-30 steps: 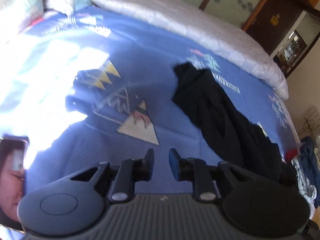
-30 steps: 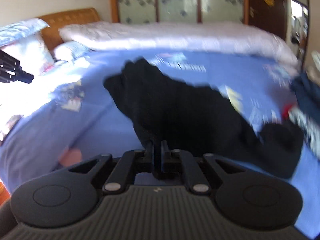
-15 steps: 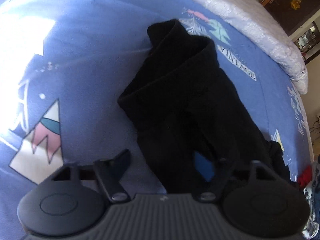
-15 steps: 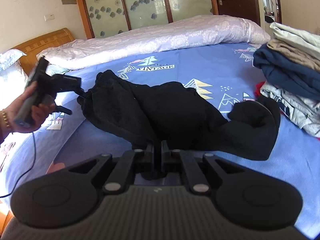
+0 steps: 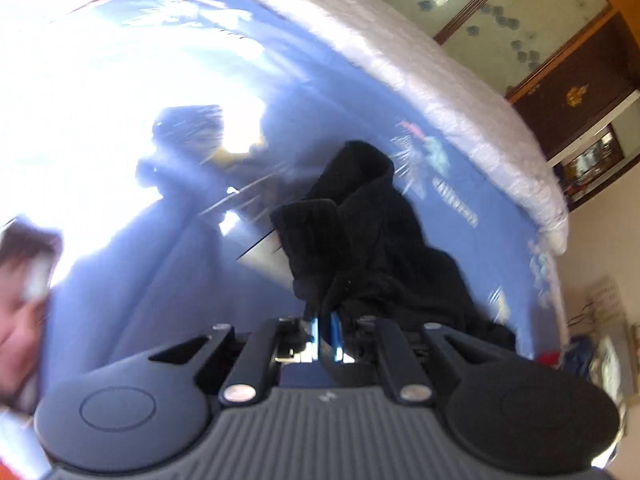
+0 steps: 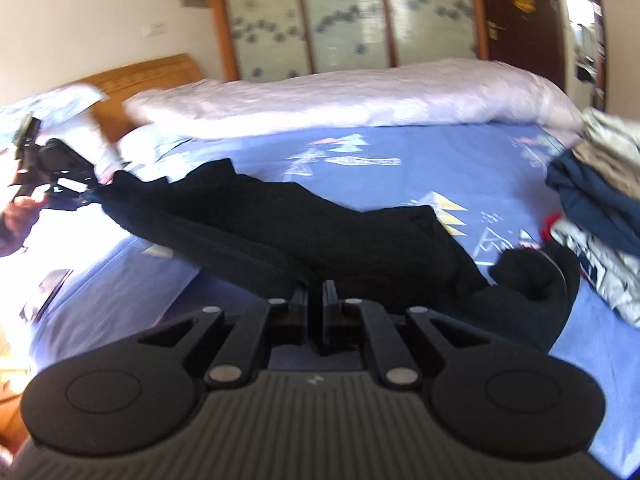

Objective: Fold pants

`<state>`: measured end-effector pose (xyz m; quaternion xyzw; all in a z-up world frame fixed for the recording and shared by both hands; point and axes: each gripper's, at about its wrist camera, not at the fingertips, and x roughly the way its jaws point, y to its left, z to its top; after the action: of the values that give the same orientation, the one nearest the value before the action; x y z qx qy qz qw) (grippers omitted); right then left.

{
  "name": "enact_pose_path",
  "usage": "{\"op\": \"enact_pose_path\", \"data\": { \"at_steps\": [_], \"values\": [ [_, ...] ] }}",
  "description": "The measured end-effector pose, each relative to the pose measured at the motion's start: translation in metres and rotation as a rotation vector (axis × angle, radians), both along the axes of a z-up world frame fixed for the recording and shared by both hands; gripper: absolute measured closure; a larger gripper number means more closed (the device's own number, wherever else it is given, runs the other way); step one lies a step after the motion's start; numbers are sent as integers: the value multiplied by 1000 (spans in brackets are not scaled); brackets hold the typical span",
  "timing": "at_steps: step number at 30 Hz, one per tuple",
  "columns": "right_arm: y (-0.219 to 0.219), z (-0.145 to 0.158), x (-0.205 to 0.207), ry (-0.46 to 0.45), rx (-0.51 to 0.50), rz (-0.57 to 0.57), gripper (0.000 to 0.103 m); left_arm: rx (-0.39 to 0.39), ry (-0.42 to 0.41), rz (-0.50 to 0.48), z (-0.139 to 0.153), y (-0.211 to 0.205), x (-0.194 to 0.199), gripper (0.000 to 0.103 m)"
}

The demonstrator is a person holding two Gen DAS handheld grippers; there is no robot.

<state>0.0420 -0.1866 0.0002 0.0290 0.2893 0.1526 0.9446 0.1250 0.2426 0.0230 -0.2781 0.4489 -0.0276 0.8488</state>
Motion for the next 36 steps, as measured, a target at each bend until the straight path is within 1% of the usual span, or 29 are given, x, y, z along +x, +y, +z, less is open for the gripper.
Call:
{"op": "enact_pose_path", "data": {
  "at_steps": [2, 4, 5, 6, 7, 8, 9, 10, 11, 12, 13, 15, 16, 17, 18, 19, 20, 22, 23, 25, 26, 28, 30, 31, 32, 33, 34, 35, 36],
  "values": [
    [8, 1, -17, 32, -18, 60, 94, 73, 53, 0, -12, 0, -35, 95],
    [16, -8, -28, 93, -45, 110, 94, 175, 129, -7, -31, -7, -57, 91],
    [19, -16, -32, 134, -58, 126, 94, 202, 159, -14, -39, -10, -65, 87],
    [22, -25, -32, 194, -69, 144, 94, 210, 179, -11, -45, -10, -72, 88],
    [23, -33, -32, 255, -79, 160, 93, 209, 183, 3, -46, -9, -78, 87],
    [22, -38, -32, 284, -85, 165, 92, 203, 168, 14, -40, -7, -81, 83],
    [17, -38, -32, 287, -73, 159, 89, 197, 140, 25, -30, -2, -83, 76],
    [7, -34, -30, 281, -36, 139, 88, 202, 108, 40, -18, 2, -84, 71],
    [-5, -28, -27, 276, 12, 117, 85, 219, 72, 56, -3, 4, -82, 62],
    [-19, -22, -23, 263, 60, 84, 79, 245, 28, 71, 16, 6, -80, 55],
    [-33, -16, -18, 232, 93, 37, 76, 269, -15, 77, 29, 6, -76, 54],
    [-59, -6, -4, 164, 98, -91, 74, 326, -93, 50, 48, -5, -58, 45],
    [-73, -5, 8, 140, 96, -174, 68, 351, -115, 28, 54, -12, -43, 43],
    [-87, -7, 20, 123, 103, -260, 62, 376, -139, -2, 57, -20, -25, 38],
    [-102, -12, 34, 113, 108, -351, 53, 393, -157, -33, 56, -30, -6, 28],
    [-112, -17, 48, 116, 102, -410, 53, 398, -162, -58, 52, -37, 15, 24],
    [-120, -23, 67, 129, 87, -443, 53, 397, -154, -84, 43, -45, 40, 22],
    [-124, -30, 98, 144, 64, -450, 53, 405, -106, -108, 22, -57, 86, 22],
    [-123, -31, 113, 163, 79, -430, 53, 418, -67, -105, 5, -64, 109, 22],
    [-114, -32, 137, 191, 140, -308, 53, 417, -11, -114, -18, -71, 145, 22],
    [-106, -33, 149, 194, 119, -252, 54, 409, 19, -119, -32, -73, 162, 21],
    [-86, -40, 172, 214, -2, -179, 52, 386, 72, -113, -55, -74, 184, 20],
    [-75, -59, 200, 283, -115, -133, 51, 334, 111, -104, -73, -74, 191, 18],
    [-74, -71, 213, 323, -159, -125, 53, 308, 124, -107, -81, -75, 196, 20],
    [-73, -80, 224, 344, -196, -127, 59, 316, 135, -105, -87, -79, 199, 32],
    [-70, -85, 234, 353, -247, -139, 99, 380, 139, -97, -90, -85, 200, 52],
    [-69, -81, 239, 330, -277, -174, 96, 428, 133, -104, -88, -92, 199, 54],
    [-71, -66, 238, 267, -244, -217, 96, 413, 122, -110, -83, -94, 195, 64],
    [-77, -44, 232, 185, -152, -237, 96, 373, 111, -107, -78, -91, 192, 75]
  ]
}}
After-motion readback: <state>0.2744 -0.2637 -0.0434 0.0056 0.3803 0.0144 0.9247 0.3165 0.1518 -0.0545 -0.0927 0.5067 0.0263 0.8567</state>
